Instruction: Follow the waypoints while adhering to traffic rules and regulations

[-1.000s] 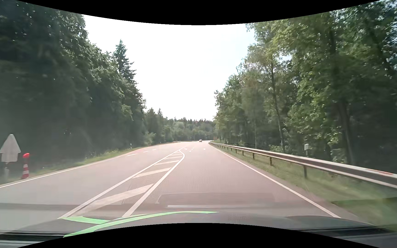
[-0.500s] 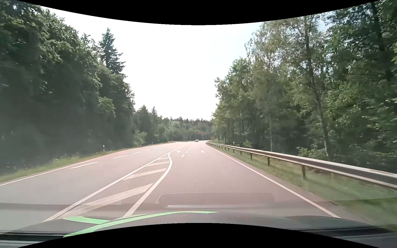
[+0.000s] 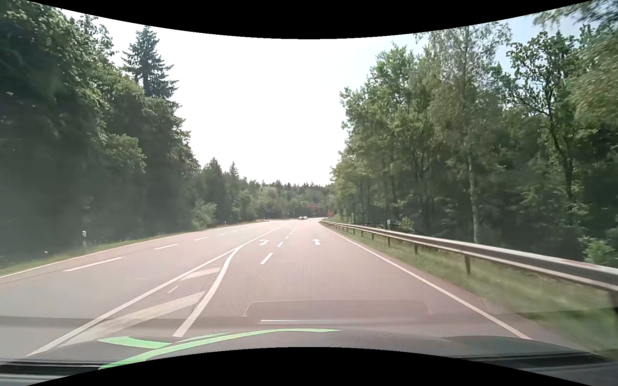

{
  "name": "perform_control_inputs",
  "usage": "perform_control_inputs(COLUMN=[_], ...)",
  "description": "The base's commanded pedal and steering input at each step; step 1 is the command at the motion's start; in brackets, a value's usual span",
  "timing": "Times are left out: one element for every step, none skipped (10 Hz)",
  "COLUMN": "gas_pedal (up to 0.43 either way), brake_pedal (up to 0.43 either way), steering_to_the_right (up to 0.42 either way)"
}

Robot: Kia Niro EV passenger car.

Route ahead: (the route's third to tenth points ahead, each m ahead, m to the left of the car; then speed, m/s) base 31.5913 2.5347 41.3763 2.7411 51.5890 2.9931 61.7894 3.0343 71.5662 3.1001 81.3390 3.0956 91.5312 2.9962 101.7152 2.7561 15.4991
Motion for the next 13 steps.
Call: perform_control_inputs(gas_pedal=[0.0,0.0,0.0,0.0,0.0,0.0,0.0,0.0,0.0,0.0,0.0,0.0,0.0], brake_pedal=[0.0,0.0,0.0,0.0,0.0,0.0,0.0,0.0,0.0,0.0,0.0,0.0,0.0], steering_to_the_right=[-0.017,-0.017,-0.015,-0.015,-0.015,-0.015,-0.014,-0.01,-0.007,-0.006,-0.007,-0.007,-0.006])
